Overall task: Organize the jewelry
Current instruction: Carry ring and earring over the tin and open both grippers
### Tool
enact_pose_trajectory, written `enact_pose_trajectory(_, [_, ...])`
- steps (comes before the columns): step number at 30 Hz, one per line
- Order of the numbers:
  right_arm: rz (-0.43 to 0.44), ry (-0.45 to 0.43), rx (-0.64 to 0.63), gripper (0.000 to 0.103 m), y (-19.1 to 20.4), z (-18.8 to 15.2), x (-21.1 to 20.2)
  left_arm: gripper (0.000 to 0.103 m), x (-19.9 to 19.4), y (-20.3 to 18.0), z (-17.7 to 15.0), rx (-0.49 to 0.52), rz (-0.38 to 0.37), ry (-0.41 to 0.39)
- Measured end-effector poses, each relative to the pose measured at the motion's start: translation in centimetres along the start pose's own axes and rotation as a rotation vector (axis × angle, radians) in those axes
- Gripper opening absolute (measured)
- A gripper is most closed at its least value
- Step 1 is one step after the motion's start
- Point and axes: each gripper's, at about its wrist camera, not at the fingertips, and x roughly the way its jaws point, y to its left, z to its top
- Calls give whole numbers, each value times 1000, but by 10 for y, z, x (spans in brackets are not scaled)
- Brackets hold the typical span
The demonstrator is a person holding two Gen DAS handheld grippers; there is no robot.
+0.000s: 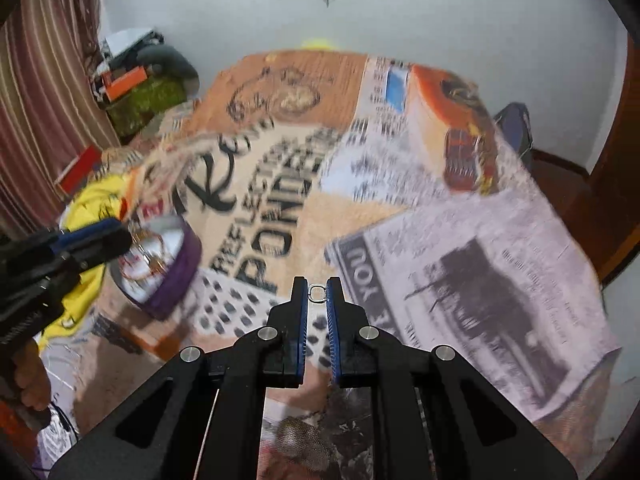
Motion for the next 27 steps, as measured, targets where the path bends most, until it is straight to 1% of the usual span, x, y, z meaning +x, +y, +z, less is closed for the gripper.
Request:
enact_pose_trajectory(5, [16, -68, -9, 8, 15, 17, -21, 20, -17, 17, 2, -20, 13, -33])
enact_pose_trajectory(10, [48, -99, -35, 8, 39, 25, -25, 20, -24, 36, -2, -40, 23, -37])
enact_pose_trajectory(17, [112, -70, -73, 8, 76, 30, -3, 20, -21, 63, -13, -75, 21, -11])
enact_pose_trajectory(21, [141, -40, -102, 8, 95, 31, 15, 20, -14, 66, -19, -73, 11, 9])
enact_pose_trajectory(27, [164, 1, -124, 8, 110, 31, 36, 20, 0, 67, -26, -71, -13, 35])
